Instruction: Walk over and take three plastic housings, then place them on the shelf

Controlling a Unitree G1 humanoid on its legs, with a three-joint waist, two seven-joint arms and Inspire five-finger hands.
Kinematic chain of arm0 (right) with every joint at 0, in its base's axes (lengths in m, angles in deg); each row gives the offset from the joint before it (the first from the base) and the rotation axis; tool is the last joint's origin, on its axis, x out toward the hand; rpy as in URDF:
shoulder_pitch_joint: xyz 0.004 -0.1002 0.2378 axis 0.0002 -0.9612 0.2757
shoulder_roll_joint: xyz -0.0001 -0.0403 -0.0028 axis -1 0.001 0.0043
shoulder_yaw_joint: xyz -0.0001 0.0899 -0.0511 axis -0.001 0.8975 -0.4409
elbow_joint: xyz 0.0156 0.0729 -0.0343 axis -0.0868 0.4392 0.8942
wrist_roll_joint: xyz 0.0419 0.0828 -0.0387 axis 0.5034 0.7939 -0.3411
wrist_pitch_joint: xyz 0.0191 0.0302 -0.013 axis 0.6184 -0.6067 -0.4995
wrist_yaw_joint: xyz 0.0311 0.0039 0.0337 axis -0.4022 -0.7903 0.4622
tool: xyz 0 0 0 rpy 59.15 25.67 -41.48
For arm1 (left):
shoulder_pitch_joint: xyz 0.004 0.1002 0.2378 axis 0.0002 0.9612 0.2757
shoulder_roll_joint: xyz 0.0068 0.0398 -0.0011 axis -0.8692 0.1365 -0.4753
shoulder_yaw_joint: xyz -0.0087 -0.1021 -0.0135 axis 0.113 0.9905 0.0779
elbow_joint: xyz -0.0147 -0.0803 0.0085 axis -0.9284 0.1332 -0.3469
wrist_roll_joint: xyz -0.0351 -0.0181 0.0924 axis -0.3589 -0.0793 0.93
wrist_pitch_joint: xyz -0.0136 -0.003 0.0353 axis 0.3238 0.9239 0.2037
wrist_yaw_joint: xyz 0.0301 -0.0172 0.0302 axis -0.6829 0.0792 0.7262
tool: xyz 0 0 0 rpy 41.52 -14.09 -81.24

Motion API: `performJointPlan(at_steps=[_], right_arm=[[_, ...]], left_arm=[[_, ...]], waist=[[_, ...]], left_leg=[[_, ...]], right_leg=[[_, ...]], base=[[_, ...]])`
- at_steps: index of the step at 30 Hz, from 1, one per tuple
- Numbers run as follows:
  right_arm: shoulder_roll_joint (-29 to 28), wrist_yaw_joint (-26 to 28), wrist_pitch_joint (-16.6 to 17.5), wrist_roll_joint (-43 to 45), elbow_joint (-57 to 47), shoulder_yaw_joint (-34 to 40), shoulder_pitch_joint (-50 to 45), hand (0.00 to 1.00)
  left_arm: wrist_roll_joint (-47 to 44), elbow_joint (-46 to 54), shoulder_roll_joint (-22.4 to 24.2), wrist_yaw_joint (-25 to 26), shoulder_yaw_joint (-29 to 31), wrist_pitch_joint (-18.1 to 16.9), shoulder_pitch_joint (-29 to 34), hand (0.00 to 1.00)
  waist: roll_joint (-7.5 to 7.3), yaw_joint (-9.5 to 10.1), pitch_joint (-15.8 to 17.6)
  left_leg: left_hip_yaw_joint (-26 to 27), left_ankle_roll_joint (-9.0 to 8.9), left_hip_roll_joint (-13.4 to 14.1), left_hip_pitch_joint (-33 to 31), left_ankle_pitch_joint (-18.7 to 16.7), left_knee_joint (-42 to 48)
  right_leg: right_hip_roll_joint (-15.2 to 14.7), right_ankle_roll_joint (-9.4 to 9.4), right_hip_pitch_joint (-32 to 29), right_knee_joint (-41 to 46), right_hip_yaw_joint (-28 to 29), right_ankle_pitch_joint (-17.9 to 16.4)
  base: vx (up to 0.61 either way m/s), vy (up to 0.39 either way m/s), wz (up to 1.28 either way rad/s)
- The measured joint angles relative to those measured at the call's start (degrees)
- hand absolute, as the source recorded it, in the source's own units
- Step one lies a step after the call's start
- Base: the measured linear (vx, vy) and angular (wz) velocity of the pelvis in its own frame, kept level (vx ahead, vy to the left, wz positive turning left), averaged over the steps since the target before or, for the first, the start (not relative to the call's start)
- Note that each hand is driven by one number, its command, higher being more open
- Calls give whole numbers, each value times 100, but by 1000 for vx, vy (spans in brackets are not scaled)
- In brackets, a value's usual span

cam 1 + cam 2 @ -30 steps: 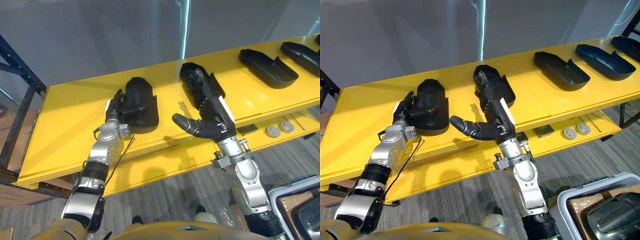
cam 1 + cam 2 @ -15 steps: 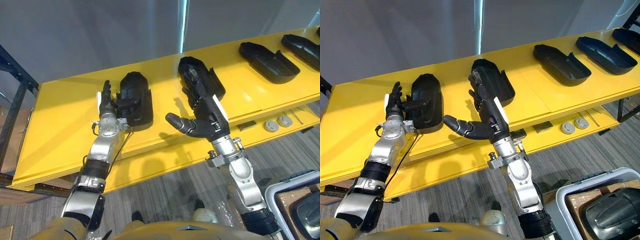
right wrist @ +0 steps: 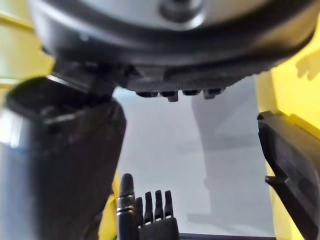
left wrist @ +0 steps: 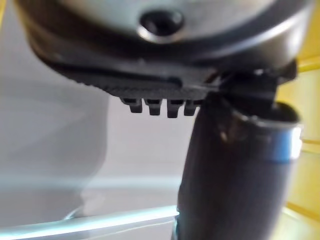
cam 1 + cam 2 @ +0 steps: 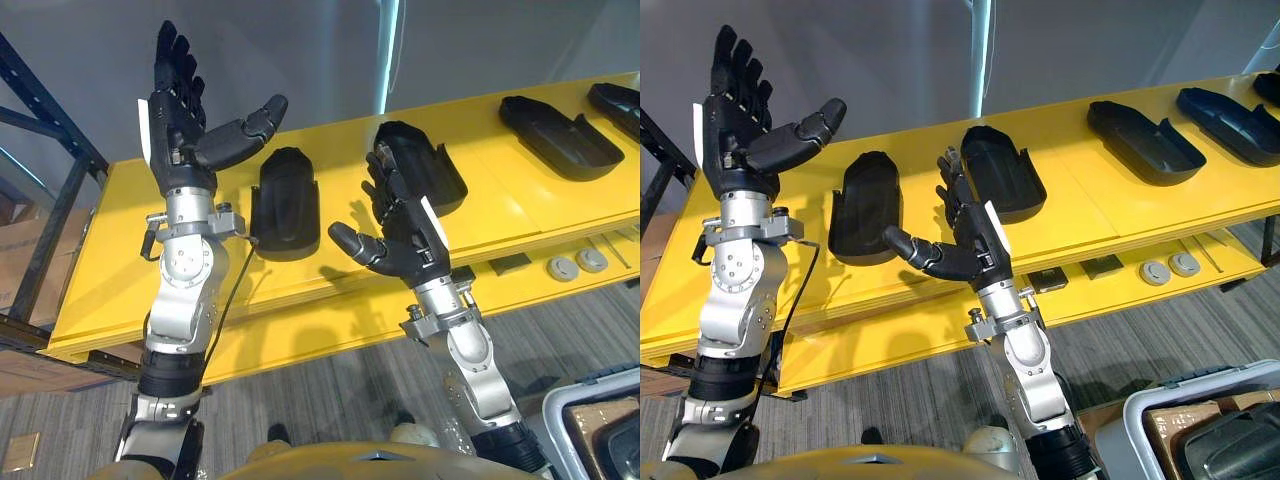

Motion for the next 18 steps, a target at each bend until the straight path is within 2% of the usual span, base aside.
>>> performJointPlan(at_steps=[4,7,11,14,17,18], right_arm=[[5,34,-45,-75,2,50,-149,100],[12,55,-151,-110,2,265,-220,100],[26,88,-173,-116,2,491,-323,100],[17,103,-172,-126,1,696,-339,100],[19,-169,-164,-631,1,768,-336,100],[11,-1082,-164,-772,-1,1441,-337,100]], left_arm=[[3,435,185,-132,115,-276,677,100],[53,728,431,-188,390,-560,1479,100],[69,728,597,-224,691,-791,2133,100],[53,728,740,-434,835,-1007,2566,100],[36,728,740,-617,849,-1136,2792,100],[-56,610,958,-636,843,-1279,3024,100]], waist=[[13,-15,-149],[-11,83,-220],[-56,162,-349],[-146,285,-426],[-231,331,-499],[-323,317,-556]], left_leg=[[-113,-5,-1,-76,5,0],[-176,-7,-4,-78,6,0],[-266,-9,-8,-137,16,-17],[-312,-11,-7,-163,29,-21],[-361,-11,-10,-176,29,-23],[-384,-15,-9,-211,35,-25]], right_leg=[[4,21,52,-93,-141,17],[9,31,130,-160,-212,25],[10,31,169,-202,-298,25],[18,44,207,-247,-331,33],[16,41,236,-254,-409,31],[17,43,226,-261,-445,32]], base=[[19,-5,14],[10,-5,10],[-4,-4,13],[-25,-5,10],[-10,-3,8],[0,0,0]])
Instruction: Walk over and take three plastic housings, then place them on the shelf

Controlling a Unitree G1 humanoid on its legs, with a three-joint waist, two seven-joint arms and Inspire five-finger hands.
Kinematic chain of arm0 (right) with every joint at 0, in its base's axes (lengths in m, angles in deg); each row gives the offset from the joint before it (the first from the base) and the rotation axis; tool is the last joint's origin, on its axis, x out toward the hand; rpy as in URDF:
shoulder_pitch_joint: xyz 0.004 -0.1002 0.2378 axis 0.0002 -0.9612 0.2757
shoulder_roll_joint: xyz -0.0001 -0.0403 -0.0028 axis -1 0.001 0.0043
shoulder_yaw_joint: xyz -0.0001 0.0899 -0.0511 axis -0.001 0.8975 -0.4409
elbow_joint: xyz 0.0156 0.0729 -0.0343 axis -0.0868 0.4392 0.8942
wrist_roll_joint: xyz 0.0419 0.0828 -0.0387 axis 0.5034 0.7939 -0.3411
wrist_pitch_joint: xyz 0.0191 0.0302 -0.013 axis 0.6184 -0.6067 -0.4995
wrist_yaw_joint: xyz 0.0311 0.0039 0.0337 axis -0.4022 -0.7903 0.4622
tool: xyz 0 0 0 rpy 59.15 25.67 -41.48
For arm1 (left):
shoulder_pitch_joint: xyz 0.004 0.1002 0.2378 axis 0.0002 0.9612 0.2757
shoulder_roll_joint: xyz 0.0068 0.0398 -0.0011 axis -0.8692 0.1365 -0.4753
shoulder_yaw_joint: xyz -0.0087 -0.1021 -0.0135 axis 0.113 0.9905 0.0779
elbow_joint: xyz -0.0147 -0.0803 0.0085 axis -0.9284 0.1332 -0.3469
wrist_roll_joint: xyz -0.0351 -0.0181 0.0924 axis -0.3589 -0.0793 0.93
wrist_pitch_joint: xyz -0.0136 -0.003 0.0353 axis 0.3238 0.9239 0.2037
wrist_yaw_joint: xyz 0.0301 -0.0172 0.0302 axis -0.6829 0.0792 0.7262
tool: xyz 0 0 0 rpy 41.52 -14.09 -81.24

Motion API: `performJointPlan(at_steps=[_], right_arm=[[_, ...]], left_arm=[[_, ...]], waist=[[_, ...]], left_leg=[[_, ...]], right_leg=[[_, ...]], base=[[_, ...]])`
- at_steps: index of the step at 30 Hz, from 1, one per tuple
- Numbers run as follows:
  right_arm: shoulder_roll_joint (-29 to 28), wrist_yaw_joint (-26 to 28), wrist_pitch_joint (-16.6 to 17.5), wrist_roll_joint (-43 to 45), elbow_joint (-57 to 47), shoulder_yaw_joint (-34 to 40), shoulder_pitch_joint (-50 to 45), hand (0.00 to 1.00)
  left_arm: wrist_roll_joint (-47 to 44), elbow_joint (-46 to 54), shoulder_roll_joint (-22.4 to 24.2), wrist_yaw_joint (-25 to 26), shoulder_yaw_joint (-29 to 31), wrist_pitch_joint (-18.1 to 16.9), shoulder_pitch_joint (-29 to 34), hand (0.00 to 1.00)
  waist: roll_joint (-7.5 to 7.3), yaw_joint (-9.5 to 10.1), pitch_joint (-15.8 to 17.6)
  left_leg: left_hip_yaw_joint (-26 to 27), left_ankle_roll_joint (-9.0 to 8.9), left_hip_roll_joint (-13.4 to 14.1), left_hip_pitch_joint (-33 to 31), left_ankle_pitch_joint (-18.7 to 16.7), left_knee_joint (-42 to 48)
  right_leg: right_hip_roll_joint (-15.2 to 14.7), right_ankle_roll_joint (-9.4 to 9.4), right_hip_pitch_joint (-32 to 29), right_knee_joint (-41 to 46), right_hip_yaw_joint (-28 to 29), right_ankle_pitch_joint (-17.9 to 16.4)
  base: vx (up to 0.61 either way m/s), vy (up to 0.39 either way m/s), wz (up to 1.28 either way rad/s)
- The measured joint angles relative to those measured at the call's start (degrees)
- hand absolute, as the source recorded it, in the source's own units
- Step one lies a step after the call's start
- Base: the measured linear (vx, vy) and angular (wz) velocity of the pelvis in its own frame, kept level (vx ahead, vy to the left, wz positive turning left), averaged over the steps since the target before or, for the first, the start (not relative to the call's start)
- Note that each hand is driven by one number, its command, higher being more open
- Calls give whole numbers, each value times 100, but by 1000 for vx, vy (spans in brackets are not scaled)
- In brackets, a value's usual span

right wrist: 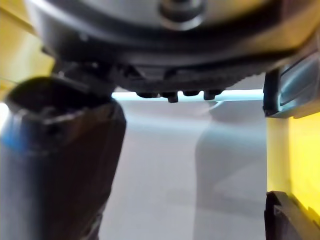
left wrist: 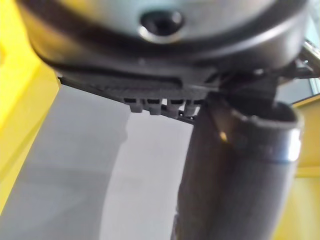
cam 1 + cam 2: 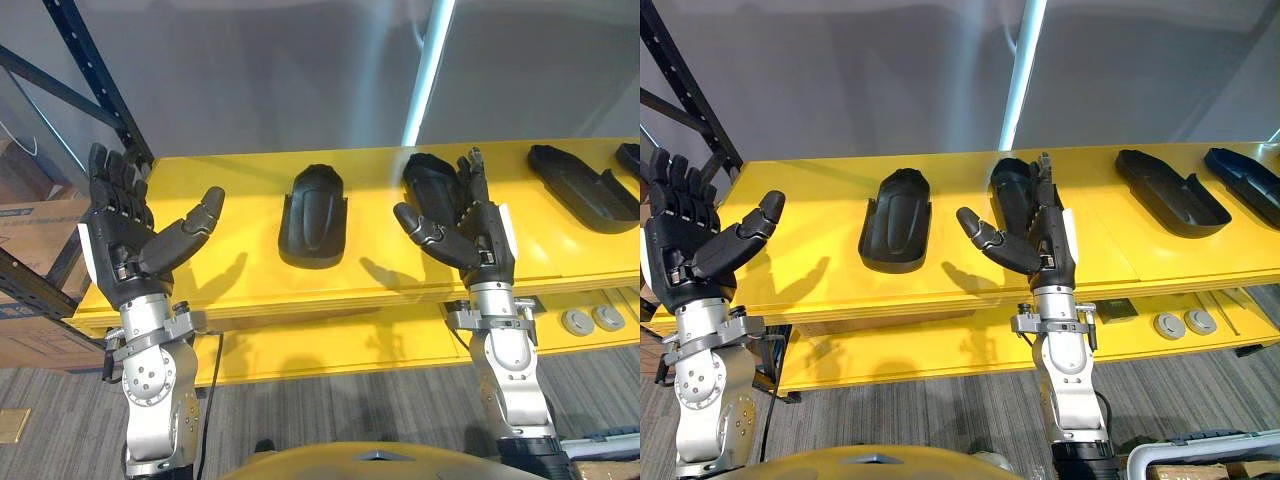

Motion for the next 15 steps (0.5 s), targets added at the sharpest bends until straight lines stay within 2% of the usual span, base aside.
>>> performJointPlan(at_steps=[6,11,15], right_arm=[[-16,44,0,56,0,10,-15,100],[-304,407,3,705,5,45,-223,100],[-374,783,5,950,36,25,-236,100]], left_arm=[[0,0,0,-4,0,0,0,100],[0,-25,0,-42,-29,-8,0,100],[5,-216,1,-113,-270,-24,-1,100]], waist=[[-1,-7,2],[-1,-9,59],[23,-6,183]], left_leg=[[0,0,0,1,1,1],[0,2,-1,-6,1,1],[-51,17,1,-103,23,1]], right_leg=[[0,0,-3,3,7,0],[0,-5,-17,19,39,-6],[-1,-14,-112,99,21,-28]], base=[[0,0,0],[0,0,0],[0,0,4]])
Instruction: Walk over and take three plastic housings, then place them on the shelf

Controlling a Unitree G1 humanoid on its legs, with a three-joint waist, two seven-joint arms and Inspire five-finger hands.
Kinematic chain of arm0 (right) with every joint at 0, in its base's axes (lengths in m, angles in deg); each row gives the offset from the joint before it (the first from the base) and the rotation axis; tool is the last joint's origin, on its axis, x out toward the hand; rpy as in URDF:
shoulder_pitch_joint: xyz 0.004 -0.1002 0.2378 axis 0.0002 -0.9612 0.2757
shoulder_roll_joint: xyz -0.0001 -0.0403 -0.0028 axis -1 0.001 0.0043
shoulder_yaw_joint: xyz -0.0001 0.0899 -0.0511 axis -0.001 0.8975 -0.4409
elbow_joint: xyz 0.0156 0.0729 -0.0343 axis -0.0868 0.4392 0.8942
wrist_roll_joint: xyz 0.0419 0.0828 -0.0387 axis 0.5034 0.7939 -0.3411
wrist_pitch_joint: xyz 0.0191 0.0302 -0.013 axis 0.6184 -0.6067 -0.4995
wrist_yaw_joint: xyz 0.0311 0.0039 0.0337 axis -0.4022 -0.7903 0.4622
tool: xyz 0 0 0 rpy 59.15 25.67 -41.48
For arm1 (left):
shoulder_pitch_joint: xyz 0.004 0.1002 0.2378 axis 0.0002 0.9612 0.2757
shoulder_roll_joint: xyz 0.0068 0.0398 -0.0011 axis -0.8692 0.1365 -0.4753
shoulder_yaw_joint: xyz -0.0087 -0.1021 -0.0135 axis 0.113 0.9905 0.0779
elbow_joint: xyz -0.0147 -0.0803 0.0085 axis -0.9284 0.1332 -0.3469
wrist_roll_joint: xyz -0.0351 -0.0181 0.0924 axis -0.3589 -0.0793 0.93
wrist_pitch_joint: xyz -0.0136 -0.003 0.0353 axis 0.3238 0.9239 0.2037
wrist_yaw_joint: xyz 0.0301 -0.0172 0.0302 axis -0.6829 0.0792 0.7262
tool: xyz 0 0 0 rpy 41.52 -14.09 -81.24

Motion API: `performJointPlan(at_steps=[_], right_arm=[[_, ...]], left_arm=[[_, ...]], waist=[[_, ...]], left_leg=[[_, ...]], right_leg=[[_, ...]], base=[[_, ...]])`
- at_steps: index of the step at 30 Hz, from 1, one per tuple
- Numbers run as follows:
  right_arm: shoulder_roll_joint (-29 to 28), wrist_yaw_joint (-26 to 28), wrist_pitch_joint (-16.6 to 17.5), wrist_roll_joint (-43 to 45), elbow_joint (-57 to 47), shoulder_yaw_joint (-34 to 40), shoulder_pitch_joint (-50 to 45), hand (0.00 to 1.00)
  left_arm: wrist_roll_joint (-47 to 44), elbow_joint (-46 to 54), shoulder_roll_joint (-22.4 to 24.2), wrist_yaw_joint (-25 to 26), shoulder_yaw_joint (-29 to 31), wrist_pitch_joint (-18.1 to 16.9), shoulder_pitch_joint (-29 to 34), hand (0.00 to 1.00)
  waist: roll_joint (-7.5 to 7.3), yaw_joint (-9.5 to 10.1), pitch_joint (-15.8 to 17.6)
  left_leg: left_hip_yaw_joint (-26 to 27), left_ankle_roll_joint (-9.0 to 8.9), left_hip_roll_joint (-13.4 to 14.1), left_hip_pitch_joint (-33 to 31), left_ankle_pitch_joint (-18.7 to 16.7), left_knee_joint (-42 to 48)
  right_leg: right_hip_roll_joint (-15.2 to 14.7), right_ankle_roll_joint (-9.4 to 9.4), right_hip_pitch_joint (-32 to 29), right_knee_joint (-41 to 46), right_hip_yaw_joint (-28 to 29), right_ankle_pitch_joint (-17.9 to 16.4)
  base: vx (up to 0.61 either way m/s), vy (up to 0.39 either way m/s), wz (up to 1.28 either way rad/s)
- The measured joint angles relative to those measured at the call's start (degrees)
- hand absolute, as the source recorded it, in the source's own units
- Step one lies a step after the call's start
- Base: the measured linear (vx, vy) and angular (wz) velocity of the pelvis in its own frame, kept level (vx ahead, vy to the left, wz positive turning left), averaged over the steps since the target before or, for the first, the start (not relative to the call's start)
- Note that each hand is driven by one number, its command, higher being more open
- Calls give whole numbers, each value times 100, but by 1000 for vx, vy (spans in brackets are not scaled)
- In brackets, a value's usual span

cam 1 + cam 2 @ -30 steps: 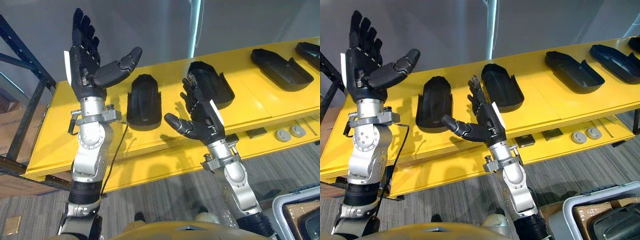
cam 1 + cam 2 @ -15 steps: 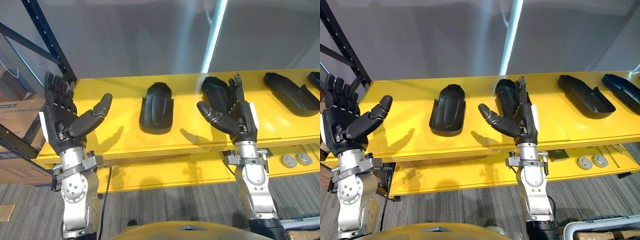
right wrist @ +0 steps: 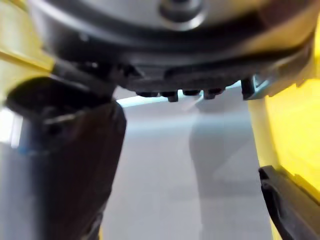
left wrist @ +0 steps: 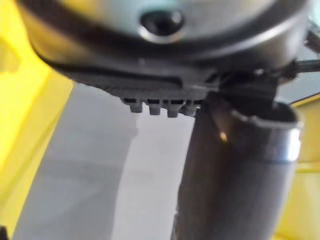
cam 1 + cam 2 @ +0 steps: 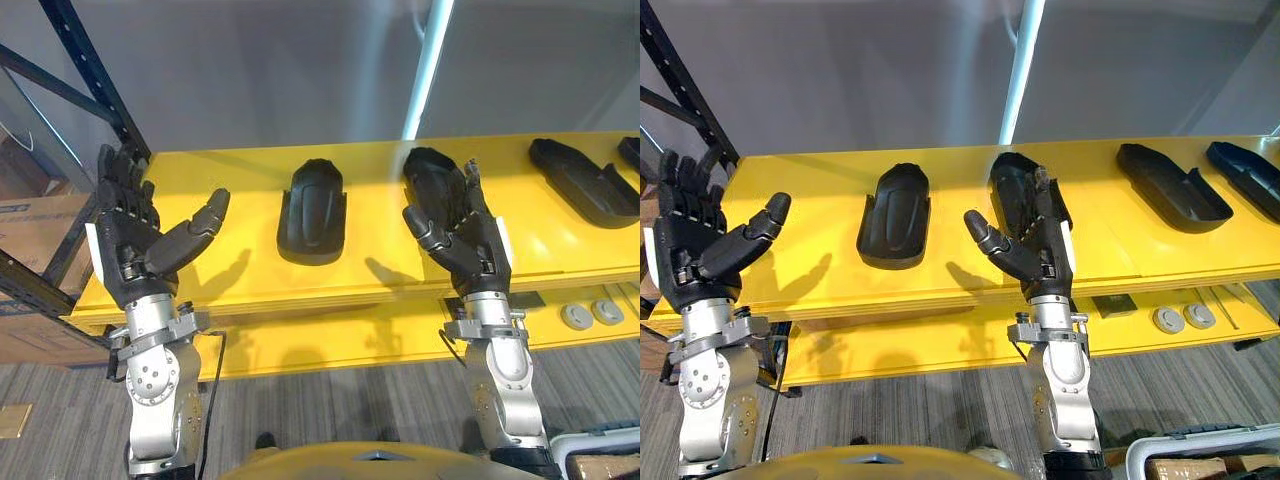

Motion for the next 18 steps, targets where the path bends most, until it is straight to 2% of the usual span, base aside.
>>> performJointPlan(at_steps=[5,9,12,16,18], right_arm=[[15,132,7,-12,89,-187,82,100],[98,65,24,-12,89,-265,244,100],[206,56,185,-14,66,-268,390,100],[207,91,317,-15,-84,-97,419,100],[211,93,378,-15,-348,118,414,100]], left_arm=[[-6,-193,-3,-408,-170,74,1,100],[1,-209,-13,-827,-214,284,17,100],[124,-329,-104,-1093,-319,455,23,100],[120,-642,-255,-1264,-378,822,19,100],[117,-905,-286,-1288,-398,1193,19,100]], waist=[[-44,72,69],[-41,157,81],[-42,153,96],[-43,123,122],[-41,127,141]], left_leg=[[-75,-2,11,2,2,0],[-95,-2,13,-2,1,0],[-93,-2,15,-1,0,-1],[-16,-3,23,46,-14,-1],[64,-4,27,50,-26,0]], right_leg=[[-3,-1,0,122,-44,-90],[-4,-4,1,152,-56,-116],[-4,-6,1,157,-51,-119],[-3,-6,-1,167,10,-120],[-3,-7,-83,207,112,-121]], base=[[4,-9,8],[5,-7,3],[0,0,0],[-7,-3,-8],[-13,2,-18]])
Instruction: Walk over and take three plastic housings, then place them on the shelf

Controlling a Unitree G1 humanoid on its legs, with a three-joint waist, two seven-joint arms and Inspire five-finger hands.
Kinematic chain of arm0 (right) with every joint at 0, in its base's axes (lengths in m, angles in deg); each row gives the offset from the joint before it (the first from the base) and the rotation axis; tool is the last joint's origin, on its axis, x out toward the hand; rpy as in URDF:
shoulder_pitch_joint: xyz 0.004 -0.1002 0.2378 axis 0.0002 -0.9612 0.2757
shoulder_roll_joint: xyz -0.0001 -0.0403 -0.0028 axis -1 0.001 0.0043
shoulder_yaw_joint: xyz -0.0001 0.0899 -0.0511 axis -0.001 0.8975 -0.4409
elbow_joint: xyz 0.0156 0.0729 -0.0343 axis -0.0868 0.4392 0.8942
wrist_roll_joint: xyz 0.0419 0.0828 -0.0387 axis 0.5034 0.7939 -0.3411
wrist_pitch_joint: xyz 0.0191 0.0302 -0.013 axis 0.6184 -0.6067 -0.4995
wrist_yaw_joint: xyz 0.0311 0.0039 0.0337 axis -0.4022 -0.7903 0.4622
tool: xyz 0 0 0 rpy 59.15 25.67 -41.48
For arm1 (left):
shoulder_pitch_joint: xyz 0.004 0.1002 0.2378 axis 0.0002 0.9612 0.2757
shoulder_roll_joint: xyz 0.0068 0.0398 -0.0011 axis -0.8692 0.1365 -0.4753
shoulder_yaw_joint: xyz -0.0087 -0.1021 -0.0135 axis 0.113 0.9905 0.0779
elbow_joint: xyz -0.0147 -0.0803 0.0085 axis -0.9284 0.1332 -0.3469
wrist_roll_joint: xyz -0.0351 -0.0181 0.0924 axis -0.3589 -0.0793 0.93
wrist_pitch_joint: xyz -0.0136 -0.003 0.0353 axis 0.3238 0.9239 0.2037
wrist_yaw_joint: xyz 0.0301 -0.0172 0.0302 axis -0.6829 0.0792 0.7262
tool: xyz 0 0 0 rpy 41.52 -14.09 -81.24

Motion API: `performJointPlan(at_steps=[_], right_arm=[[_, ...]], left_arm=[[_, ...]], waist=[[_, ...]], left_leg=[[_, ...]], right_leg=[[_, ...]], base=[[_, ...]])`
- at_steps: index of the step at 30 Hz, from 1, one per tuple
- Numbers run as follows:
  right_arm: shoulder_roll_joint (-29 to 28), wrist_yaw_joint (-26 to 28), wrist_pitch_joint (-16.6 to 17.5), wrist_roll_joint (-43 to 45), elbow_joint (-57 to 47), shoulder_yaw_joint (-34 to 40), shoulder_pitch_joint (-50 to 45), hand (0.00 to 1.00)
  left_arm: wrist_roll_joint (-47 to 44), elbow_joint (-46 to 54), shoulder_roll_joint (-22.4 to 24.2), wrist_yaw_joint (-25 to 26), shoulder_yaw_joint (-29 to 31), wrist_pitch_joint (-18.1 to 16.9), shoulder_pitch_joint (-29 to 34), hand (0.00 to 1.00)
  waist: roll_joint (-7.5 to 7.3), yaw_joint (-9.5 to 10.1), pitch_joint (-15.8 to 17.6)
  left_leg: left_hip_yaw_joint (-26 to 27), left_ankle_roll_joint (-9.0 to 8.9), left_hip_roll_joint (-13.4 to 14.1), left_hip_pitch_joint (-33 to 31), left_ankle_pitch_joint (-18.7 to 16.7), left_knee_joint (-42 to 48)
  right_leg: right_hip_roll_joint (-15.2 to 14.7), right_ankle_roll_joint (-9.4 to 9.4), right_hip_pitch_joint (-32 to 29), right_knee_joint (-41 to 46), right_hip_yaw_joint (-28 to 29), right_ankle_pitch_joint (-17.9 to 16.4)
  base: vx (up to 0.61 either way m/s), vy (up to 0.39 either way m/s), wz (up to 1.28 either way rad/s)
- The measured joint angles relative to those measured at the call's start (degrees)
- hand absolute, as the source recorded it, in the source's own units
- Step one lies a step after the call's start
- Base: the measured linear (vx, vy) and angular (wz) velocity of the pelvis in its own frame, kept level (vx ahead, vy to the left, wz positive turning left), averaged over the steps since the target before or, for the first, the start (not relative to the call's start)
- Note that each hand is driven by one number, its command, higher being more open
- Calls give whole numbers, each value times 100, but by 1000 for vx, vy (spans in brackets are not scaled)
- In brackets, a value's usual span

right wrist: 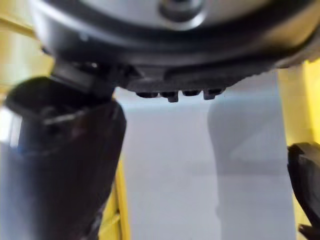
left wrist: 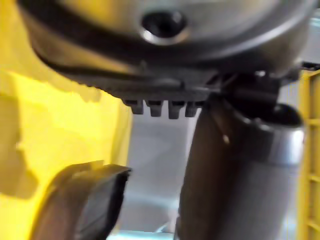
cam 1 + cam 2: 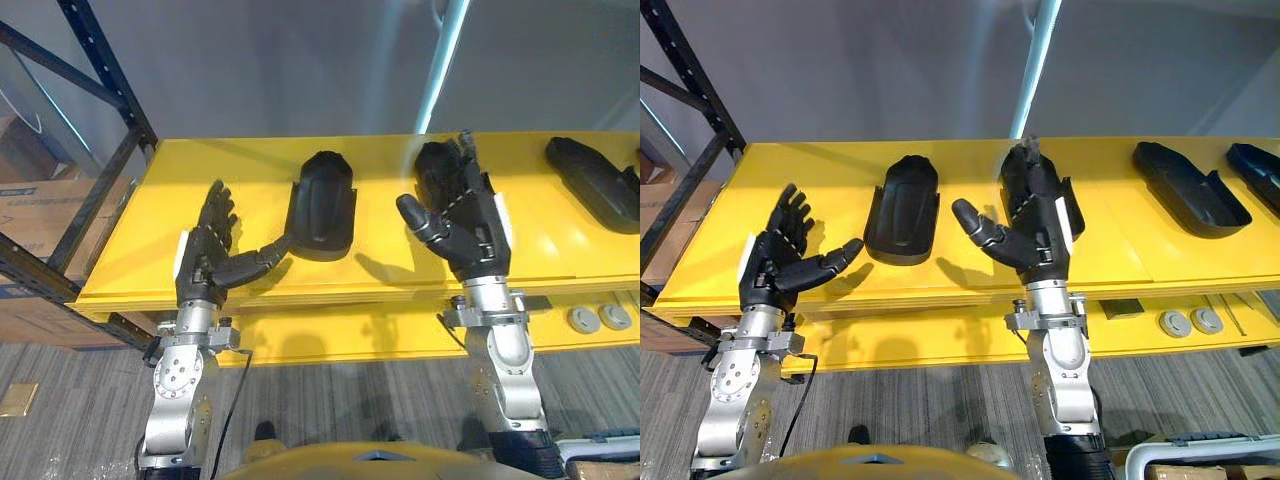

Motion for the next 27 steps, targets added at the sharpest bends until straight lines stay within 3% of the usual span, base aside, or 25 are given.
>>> performJointPlan(at_steps=[2,5,11,27], right_arm=[[8,-3,41,0,-214,128,-11,100],[115,-34,135,5,-430,307,-40,100],[249,-41,165,5,-537,365,-159,100],[247,17,165,5,-548,386,-161,100]], left_arm=[[6,-239,-11,35,-39,297,1,100],[10,-318,-39,145,-90,357,-30,100],[216,-401,-62,349,-131,304,-71,100],[-274,-649,-248,59,-361,148,-270,100]], waist=[[-6,-26,23],[-19,-61,32],[9,-79,37],[100,-125,70]], left_leg=[[25,0,1,2,-2,0],[64,6,3,3,-14,0],[149,6,3,5,-19,0],[319,19,-2,92,-77,1]], right_leg=[[0,0,-18,5,29,0],[0,1,-46,12,64,1],[0,9,-115,28,158,6],[-3,38,-138,27,336,26]], base=[[-1,-1,-11],[1,-2,-7],[-3,1,-6],[1,3,-4]])
